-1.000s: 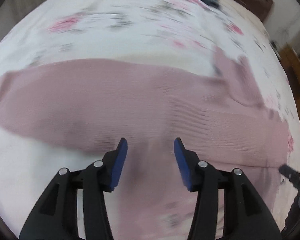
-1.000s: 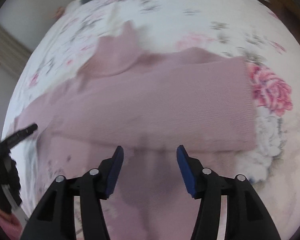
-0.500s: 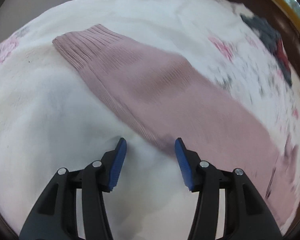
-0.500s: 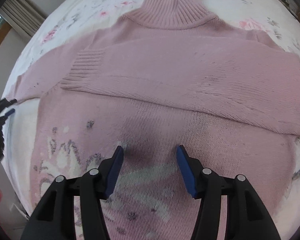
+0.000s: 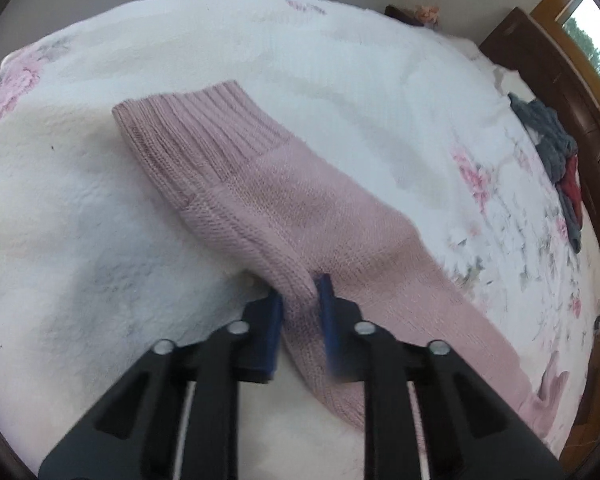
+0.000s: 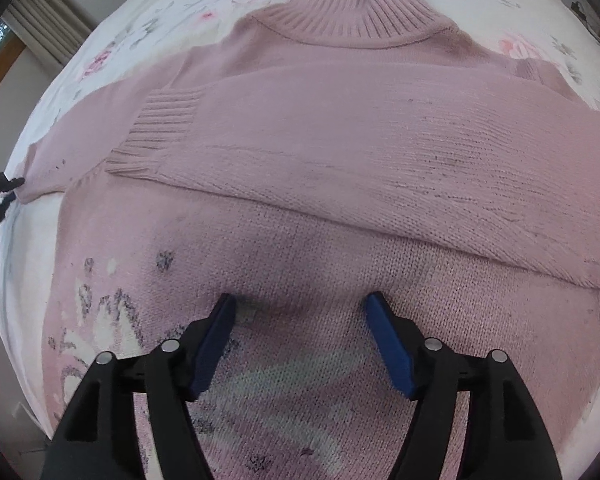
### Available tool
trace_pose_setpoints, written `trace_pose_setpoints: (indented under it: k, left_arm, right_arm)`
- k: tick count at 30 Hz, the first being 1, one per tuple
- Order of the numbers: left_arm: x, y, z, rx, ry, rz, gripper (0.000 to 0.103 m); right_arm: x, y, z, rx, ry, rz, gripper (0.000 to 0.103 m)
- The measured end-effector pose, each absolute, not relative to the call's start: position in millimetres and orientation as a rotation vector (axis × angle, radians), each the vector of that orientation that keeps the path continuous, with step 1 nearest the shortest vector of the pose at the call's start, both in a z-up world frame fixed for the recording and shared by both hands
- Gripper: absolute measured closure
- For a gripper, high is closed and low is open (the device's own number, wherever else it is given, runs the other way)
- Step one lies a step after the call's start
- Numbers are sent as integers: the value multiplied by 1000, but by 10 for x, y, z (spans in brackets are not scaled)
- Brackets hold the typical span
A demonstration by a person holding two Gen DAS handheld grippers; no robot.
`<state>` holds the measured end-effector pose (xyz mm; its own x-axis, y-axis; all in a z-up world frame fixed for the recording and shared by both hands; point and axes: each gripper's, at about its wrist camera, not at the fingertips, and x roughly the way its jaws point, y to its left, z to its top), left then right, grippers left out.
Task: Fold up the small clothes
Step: 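Lift the other sleeve cuff with the left gripper and fold it across the body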
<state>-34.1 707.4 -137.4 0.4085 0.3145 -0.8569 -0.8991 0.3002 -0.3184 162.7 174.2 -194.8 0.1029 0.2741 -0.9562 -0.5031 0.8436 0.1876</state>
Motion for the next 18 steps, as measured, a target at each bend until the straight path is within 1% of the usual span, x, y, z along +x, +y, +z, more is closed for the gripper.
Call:
trace_pose_setpoints:
  k: [7, 9, 13, 18]
  left_arm:
    - [-185, 6749, -939, -794, 686, 865, 92]
    - [-114, 6632, -826, -775, 670, 828, 93]
    - [109, 6293, -613, -734, 647, 723, 93]
    - [499, 5624, -446, -680, 646, 549, 93]
  right_arm:
    - [1636, 1721, -1924, -188, 1360, 589, 35]
    - [1620, 1687, -1871, -186, 1356, 590, 40]
    - [1586, 1571, -1724, -156, 1340, 599, 42]
    - [1634, 1376, -1529, -117, 1311, 582, 42]
